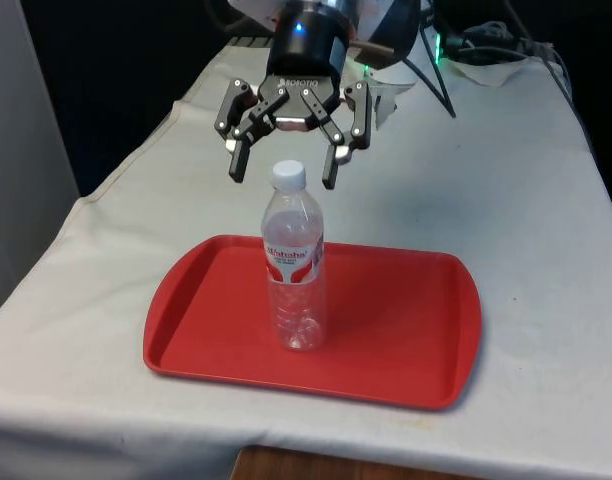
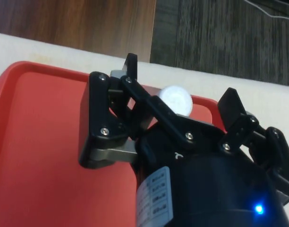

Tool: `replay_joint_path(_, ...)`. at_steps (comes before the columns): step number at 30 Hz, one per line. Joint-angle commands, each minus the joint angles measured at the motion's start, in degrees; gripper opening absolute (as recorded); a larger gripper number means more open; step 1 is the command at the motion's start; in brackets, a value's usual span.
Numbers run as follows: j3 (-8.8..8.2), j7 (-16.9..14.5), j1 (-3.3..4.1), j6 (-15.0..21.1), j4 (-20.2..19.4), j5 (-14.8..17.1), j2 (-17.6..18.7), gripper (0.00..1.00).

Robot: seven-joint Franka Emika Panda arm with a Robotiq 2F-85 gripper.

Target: Place the bottle upright on the tray.

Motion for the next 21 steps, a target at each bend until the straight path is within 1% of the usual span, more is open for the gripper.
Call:
replay_joint_path(1,0.00,0.0,0.06,0.0,0.1,0.0,-0.2,1.00)
replay_joint_path(2,-0.06,0.2,0.17,-0.4,-0.2,0.2,-0.7,1.00)
replay_joint_path(9,0.00,0.6,0.29,-1.0,-0.1,0.2,-2.6,1.00)
replay_joint_path(18,-0.06,0.9,0.29,-1.6,0.1,0.2,-3.9,1.00)
replay_joint_path(19,0.00,0.7,0.23,-1.1,0.2,0.1,-3.5,1.00)
replay_joint_path(21,-0.06,0.9,0.34,-1.8,0.1,0.2,-4.3,1.00)
